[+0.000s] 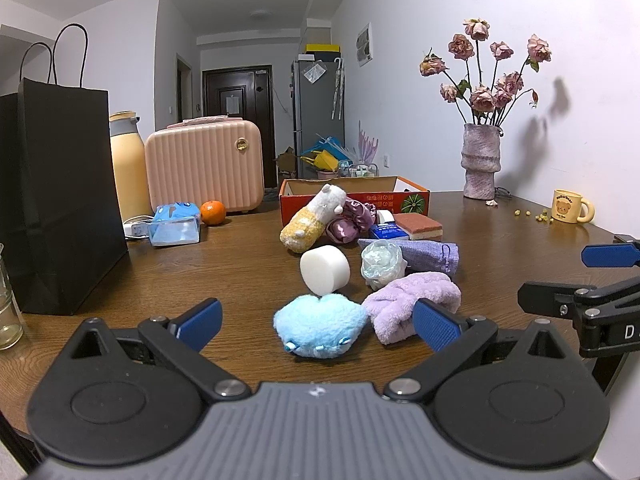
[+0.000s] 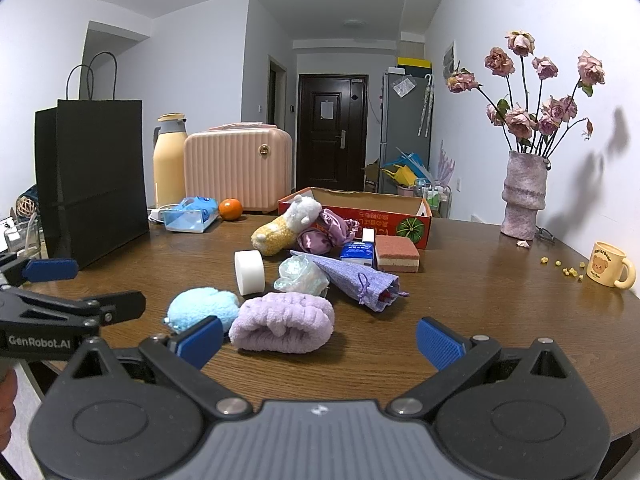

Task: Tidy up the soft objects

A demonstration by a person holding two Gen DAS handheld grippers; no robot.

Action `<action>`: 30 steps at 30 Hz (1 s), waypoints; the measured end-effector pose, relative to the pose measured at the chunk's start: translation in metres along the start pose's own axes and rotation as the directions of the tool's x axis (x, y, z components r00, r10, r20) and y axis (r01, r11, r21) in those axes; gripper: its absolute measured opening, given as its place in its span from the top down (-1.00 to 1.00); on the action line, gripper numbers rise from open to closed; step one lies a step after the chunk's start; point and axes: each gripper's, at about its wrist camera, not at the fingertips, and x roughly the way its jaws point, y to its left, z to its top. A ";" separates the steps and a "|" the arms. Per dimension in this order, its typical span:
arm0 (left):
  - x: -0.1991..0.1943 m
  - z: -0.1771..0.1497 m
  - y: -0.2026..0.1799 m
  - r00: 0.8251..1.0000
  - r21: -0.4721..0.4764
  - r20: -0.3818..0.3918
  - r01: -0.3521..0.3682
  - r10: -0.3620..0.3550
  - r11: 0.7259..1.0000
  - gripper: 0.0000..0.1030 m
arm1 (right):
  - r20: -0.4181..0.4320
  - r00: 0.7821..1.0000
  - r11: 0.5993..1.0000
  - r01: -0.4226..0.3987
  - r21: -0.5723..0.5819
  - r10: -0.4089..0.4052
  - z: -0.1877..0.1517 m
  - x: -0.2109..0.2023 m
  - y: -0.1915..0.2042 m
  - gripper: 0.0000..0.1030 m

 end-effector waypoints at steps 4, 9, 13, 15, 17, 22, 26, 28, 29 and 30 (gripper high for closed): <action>0.000 0.002 -0.001 1.000 0.000 0.003 0.003 -0.003 1.000 -1.00 | -0.006 1.000 1.000 0.004 -0.005 -0.004 0.000 0.002 -0.001 -1.00; 0.007 0.003 -0.002 1.000 0.004 -0.013 0.010 -0.009 1.000 -1.00 | -0.015 1.000 1.000 0.007 -0.004 -0.007 -0.001 0.007 -0.003 -1.00; 0.016 0.005 -0.001 1.000 0.016 -0.028 0.005 -0.004 1.000 -1.00 | -0.026 1.000 1.000 0.007 0.003 -0.007 -0.002 0.016 -0.005 -1.00; 0.023 0.006 0.000 0.999 0.014 -0.040 -0.002 0.002 1.000 -1.00 | -0.036 0.999 1.000 0.005 0.006 -0.005 -0.003 0.023 -0.007 -1.00; 0.030 0.006 0.001 0.999 0.008 -0.054 -0.004 0.005 1.000 -1.00 | -0.047 0.999 1.000 0.004 0.009 -0.004 -0.004 0.029 -0.009 -1.00; 0.050 0.005 0.006 0.996 -0.001 -0.092 -0.017 0.017 1.000 -1.00 | -0.063 0.998 1.000 0.002 0.017 -0.001 -0.005 0.047 -0.013 -1.00; 0.066 0.005 0.009 0.993 -0.004 -0.119 -0.025 0.024 1.000 -1.00 | -0.071 0.997 1.000 0.012 0.026 -0.011 -0.005 0.059 -0.016 -1.00; 0.073 0.005 0.010 0.991 -0.002 -0.129 -0.028 0.027 1.000 -1.00 | -0.076 0.997 0.999 0.021 0.033 -0.018 -0.005 0.065 -0.020 -1.00; 0.077 0.005 0.011 0.991 -0.002 -0.134 -0.029 0.028 1.000 -1.00 | -0.079 0.997 0.999 0.026 0.037 -0.023 -0.005 0.068 -0.021 -1.00; 0.081 0.005 0.011 0.990 -0.002 -0.141 -0.029 0.028 1.000 -1.00 | -0.083 0.996 0.999 0.030 0.042 -0.026 -0.006 0.071 -0.023 -1.00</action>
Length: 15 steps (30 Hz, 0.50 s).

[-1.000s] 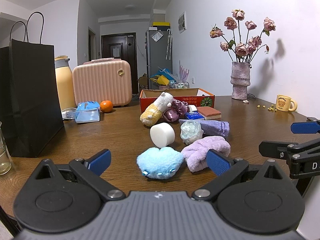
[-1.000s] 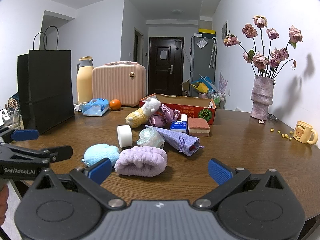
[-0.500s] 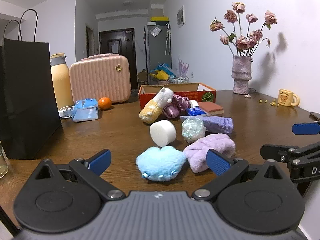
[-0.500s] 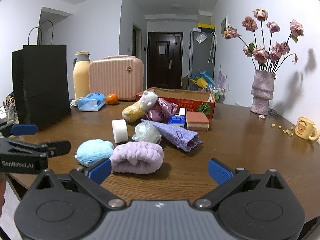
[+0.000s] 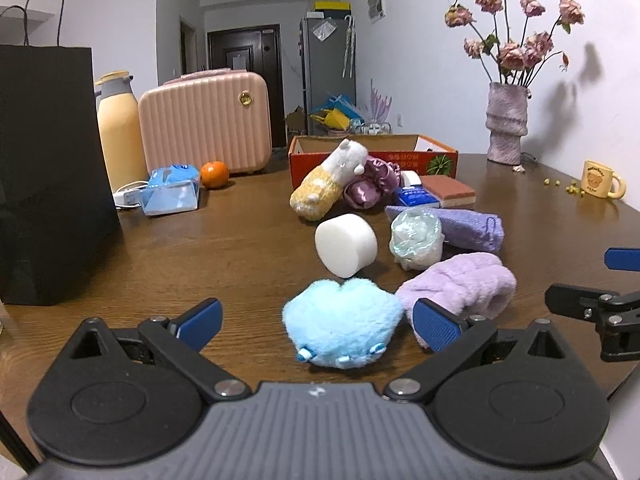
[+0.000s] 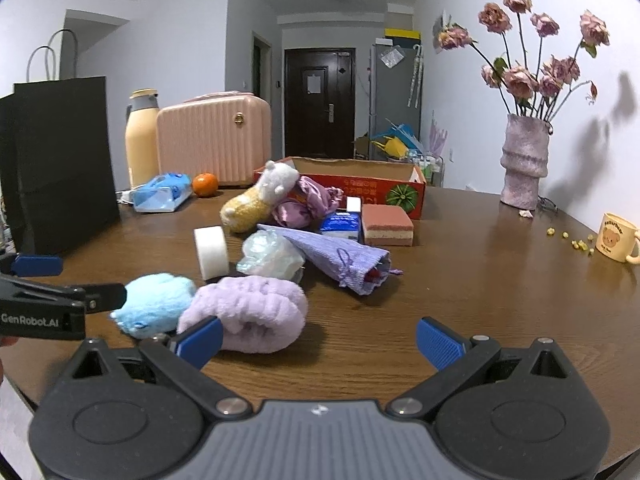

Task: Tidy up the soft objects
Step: 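Move the left tool to the light-blue heart plush and close on it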

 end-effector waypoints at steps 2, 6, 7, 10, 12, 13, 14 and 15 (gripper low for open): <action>0.008 0.001 -0.001 1.000 0.000 -0.015 0.000 0.000 1.000 -1.00 | -0.008 1.000 1.000 0.006 0.009 -0.006 0.000 0.005 -0.004 -1.00; 0.021 0.002 -0.001 0.999 0.004 -0.043 -0.003 0.003 1.000 -1.00 | -0.026 0.999 0.999 0.022 0.026 -0.021 -0.002 0.015 -0.011 -1.00; 0.025 0.002 -0.002 0.999 0.005 -0.049 -0.001 0.001 1.000 -1.00 | -0.029 0.999 0.999 0.025 0.029 -0.024 -0.002 0.017 -0.012 -1.00; 0.033 0.003 -0.003 0.998 0.008 -0.062 0.004 -0.003 1.000 -1.00 | -0.034 0.999 0.999 0.030 0.038 -0.029 -0.002 0.021 -0.016 -1.00; 0.040 0.004 -0.005 0.997 0.012 -0.072 0.006 -0.005 1.000 -1.00 | -0.038 0.999 0.999 0.033 0.042 -0.031 -0.003 0.024 -0.018 -1.00; 0.043 0.004 -0.006 0.997 0.015 -0.078 0.008 -0.006 1.000 -1.00 | -0.042 0.999 0.998 0.035 0.045 -0.033 -0.003 0.025 -0.019 -1.00; 0.047 0.004 -0.007 0.996 0.019 -0.084 0.009 -0.007 1.000 -1.00 | -0.046 0.998 0.998 0.037 0.047 -0.035 -0.004 0.027 -0.020 -1.00; 0.050 0.004 -0.008 0.996 0.022 -0.088 0.009 -0.007 1.000 -1.00 | -0.050 0.998 0.998 0.040 0.049 -0.038 -0.004 0.028 -0.020 -1.00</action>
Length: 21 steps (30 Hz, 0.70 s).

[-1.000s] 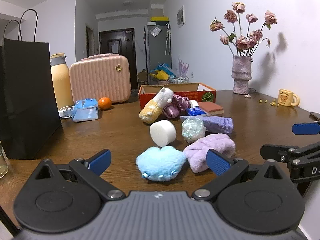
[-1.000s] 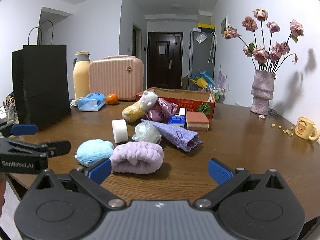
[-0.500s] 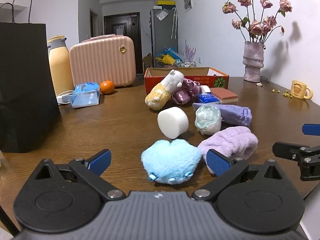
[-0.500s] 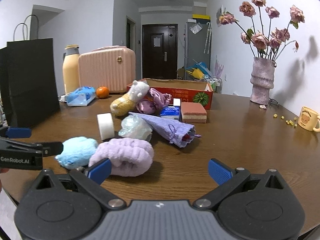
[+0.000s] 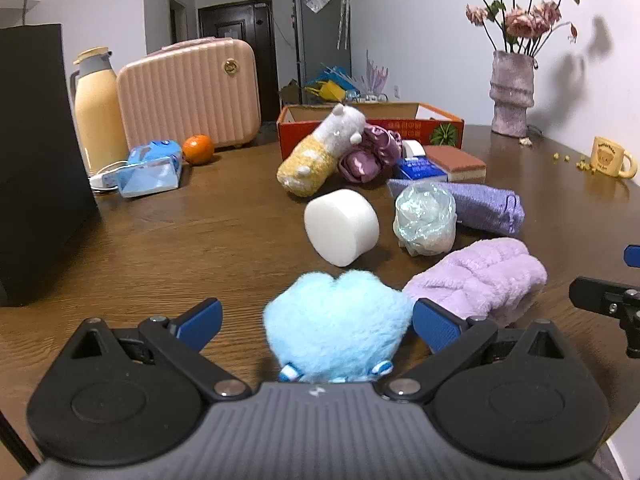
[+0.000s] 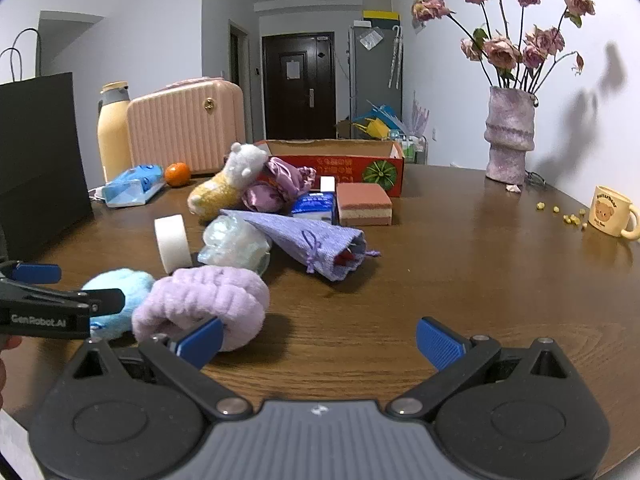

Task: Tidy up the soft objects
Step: 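Move the left tool to the light-blue heart plush and close on it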

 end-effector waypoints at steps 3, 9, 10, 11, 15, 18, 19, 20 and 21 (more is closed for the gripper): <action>0.012 0.001 -0.003 1.000 0.004 -0.023 0.005 -0.005 1.000 -1.00 | -0.006 1.000 1.000 0.009 0.006 -0.009 0.000 0.003 -0.002 -1.00; 0.031 0.003 -0.006 0.998 0.001 -0.057 0.023 -0.023 1.000 -1.00 | -0.010 1.000 1.000 0.022 0.017 -0.022 0.001 0.006 -0.006 -1.00; 0.034 0.003 -0.006 0.998 -0.002 -0.060 0.025 -0.025 1.000 -1.00 | -0.012 1.000 1.000 0.023 0.018 -0.022 0.001 0.007 -0.007 -1.00; 0.035 0.003 -0.005 0.997 -0.007 -0.065 0.028 -0.029 1.000 -1.00 | -0.013 1.000 1.000 0.023 0.019 -0.023 0.001 0.008 -0.007 -1.00; 0.037 0.003 -0.004 0.996 -0.012 -0.072 0.047 -0.048 0.999 -0.79 | -0.019 1.000 1.000 0.022 0.018 -0.021 0.001 0.010 -0.006 -1.00; 0.036 0.002 -0.005 0.996 -0.009 -0.067 0.054 -0.054 0.999 -0.73 | -0.022 1.000 1.000 0.018 0.015 -0.018 0.000 0.010 -0.004 -1.00; 0.035 0.001 -0.005 0.996 -0.009 -0.064 0.057 -0.058 0.998 -0.72 | -0.023 1.000 1.000 0.016 0.013 -0.016 0.000 0.010 -0.004 -1.00; 0.035 0.001 -0.005 0.996 -0.010 -0.062 0.060 -0.061 0.998 -0.70 | -0.023 1.000 1.000 0.015 0.012 -0.015 0.000 0.011 -0.003 -1.00; 0.034 0.001 -0.005 0.996 -0.011 -0.060 0.061 -0.062 0.998 -0.70 | -0.024 1.000 1.000 0.014 0.010 -0.014 0.000 0.010 -0.002 -1.00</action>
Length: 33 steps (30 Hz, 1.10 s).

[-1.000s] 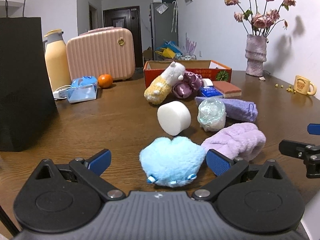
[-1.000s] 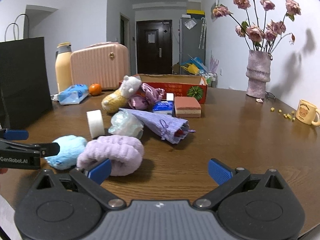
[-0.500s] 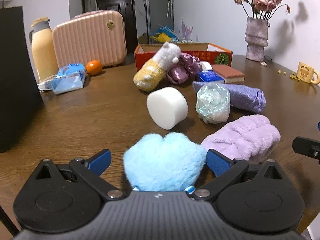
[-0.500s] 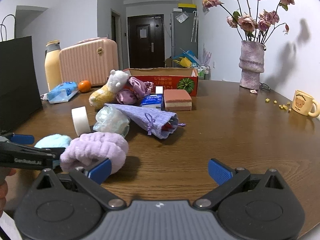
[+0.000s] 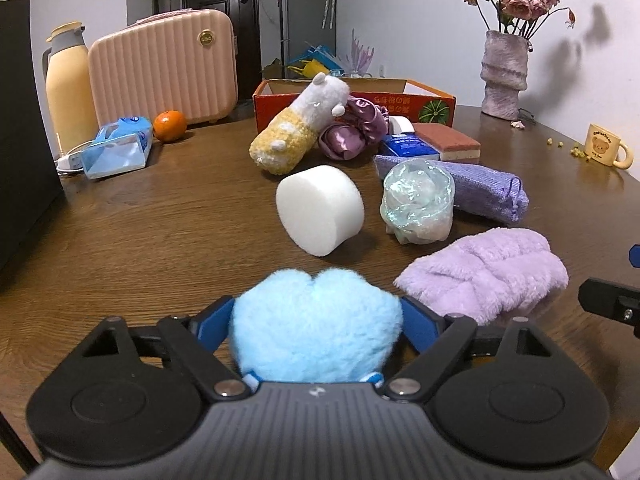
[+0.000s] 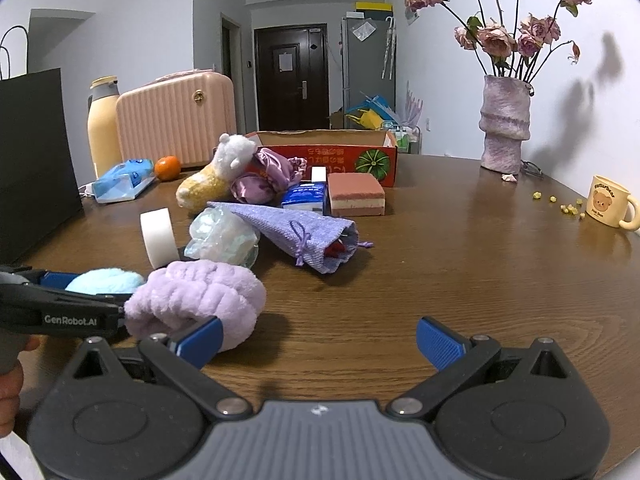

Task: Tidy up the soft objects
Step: 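Move the left tool to the light-blue heart plush and close on it, then lift the blue plush with the left tool while the right tool grasps the lilac headband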

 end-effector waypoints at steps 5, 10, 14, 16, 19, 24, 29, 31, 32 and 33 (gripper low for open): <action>-0.003 0.000 0.002 1.000 -0.010 0.006 0.001 -0.001 1.000 -0.69 | 0.000 1.000 1.000 -0.004 -0.005 0.004 0.001 -0.001 0.003 -1.00; -0.011 0.000 0.009 1.000 -0.029 0.026 -0.005 0.006 1.000 -0.67 | 0.004 1.000 1.000 -0.009 -0.012 0.009 0.002 -0.001 0.007 -1.00; -0.018 0.001 0.013 0.999 -0.035 0.046 -0.013 0.015 0.999 -0.66 | 0.009 1.000 1.000 -0.020 -0.019 0.020 0.003 -0.003 0.011 -1.00; -0.022 0.001 0.015 0.998 -0.039 0.056 -0.018 0.020 0.999 -0.65 | 0.012 1.000 0.999 -0.028 -0.023 0.028 0.004 -0.004 0.015 -1.00; -0.028 0.000 0.018 0.997 -0.040 0.073 -0.026 0.029 0.999 -0.65 | 0.028 0.998 0.999 -0.048 -0.025 0.048 0.006 -0.007 0.020 -1.00; -0.038 0.000 0.026 0.995 -0.057 0.096 -0.033 0.039 0.998 -0.65 | 0.046 0.996 0.996 -0.077 -0.047 0.080 0.011 -0.008 0.036 -1.00; -0.045 -0.002 0.033 0.993 -0.071 0.109 -0.043 0.050 0.997 -0.65 | 0.052 0.992 0.991 -0.109 -0.071 0.113 0.016 -0.006 0.054 -1.00; -0.048 -0.003 0.037 0.992 -0.074 0.113 -0.049 0.057 0.996 -0.65 | 0.048 0.991 0.990 -0.121 -0.078 0.125 0.017 -0.003 0.061 -1.00; -0.049 -0.004 0.038 0.992 -0.075 0.115 -0.052 0.060 0.996 -0.65 | 0.045 0.990 0.989 -0.127 -0.082 0.131 0.018 -0.001 0.064 -1.00; -0.049 -0.004 0.040 0.991 -0.077 0.115 -0.056 0.065 0.995 -0.65 | 0.041 0.990 0.988 -0.132 -0.085 0.136 0.019 0.001 0.067 -1.00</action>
